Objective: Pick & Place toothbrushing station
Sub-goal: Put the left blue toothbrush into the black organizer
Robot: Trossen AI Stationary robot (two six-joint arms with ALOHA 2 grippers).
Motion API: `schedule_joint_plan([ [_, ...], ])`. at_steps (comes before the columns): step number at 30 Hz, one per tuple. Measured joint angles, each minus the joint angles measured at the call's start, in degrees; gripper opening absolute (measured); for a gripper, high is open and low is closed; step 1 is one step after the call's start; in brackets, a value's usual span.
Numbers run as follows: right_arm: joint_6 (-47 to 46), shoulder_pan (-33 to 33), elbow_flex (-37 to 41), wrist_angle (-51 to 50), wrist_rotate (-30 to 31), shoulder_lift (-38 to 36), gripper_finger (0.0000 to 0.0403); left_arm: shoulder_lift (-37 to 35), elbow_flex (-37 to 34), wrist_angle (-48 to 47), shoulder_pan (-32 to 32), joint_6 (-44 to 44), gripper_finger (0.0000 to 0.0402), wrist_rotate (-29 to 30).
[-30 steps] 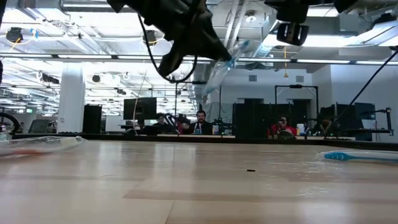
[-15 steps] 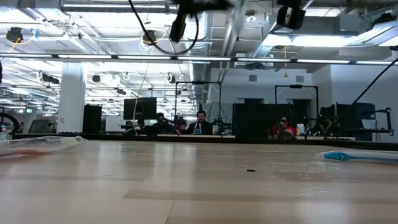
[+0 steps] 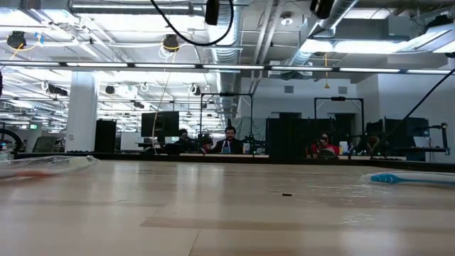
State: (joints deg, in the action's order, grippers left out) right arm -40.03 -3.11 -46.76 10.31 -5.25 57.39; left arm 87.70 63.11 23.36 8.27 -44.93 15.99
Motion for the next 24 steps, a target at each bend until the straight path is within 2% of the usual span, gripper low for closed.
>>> schedule_joint_plan([
  [10, 0.15, 0.93, 0.00, 0.01, 5.36, 0.78, 0.0193, 0.00, 0.00, 0.93, 0.00, 0.13, 0.0000, -2.05],
  [16, 0.15, 1.40, 0.00, 0.29, 5.29, 2.99, 0.0197, 0.07, 0.00, 1.15, -0.82, 0.13, 0.0000, -3.32],
  [24, 0.11, 1.31, 0.00, 7.42, 5.11, 5.78, 0.0197, 0.07, 0.00, 1.15, -1.73, -0.04, 0.0000, -4.46],
])
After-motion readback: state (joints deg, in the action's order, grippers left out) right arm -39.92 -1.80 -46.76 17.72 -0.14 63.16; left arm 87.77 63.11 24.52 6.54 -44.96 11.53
